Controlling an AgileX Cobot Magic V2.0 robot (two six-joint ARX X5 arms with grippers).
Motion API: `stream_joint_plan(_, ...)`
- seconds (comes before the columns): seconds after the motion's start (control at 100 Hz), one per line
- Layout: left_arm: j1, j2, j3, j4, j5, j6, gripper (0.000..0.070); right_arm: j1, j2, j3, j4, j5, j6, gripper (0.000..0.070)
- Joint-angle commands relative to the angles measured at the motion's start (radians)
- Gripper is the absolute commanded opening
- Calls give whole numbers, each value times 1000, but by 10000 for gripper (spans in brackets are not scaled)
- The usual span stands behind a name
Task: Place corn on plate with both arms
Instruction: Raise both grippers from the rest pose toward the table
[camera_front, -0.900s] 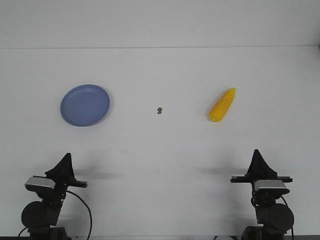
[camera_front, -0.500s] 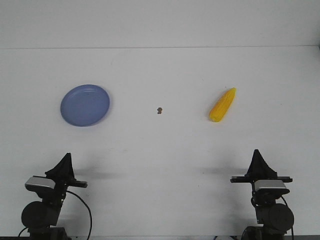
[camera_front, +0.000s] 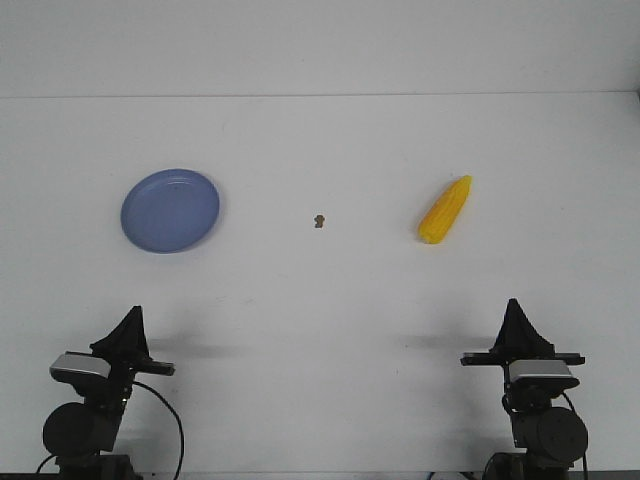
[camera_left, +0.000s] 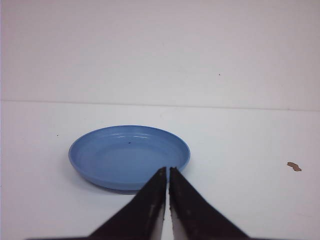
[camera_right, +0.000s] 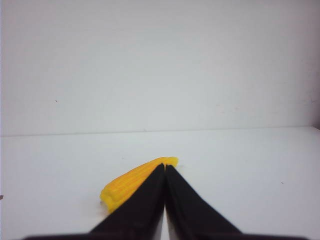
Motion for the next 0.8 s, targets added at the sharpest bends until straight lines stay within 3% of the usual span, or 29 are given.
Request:
stream_joint_plan(0.0,0,-2,-20,11,-2,8,12,0,0,-2,18,1,-3,4)
stream_joint_plan(0.29,0,3,61,-47,-13,-9,12,0,0,42,4,0,-3,4)
stream_joint_plan(0.46,0,58,203,-143,-62,-95,12,0,24,183,-176,7,-4,4)
stream_joint_plan(0.64,0,214,401,-238,-62,-94,12,0,144,370,-349,8,-8,4)
stream_joint_plan(0.79,0,411,628,-426,-62,-85,12,0,295,561,-529,8,-11,4)
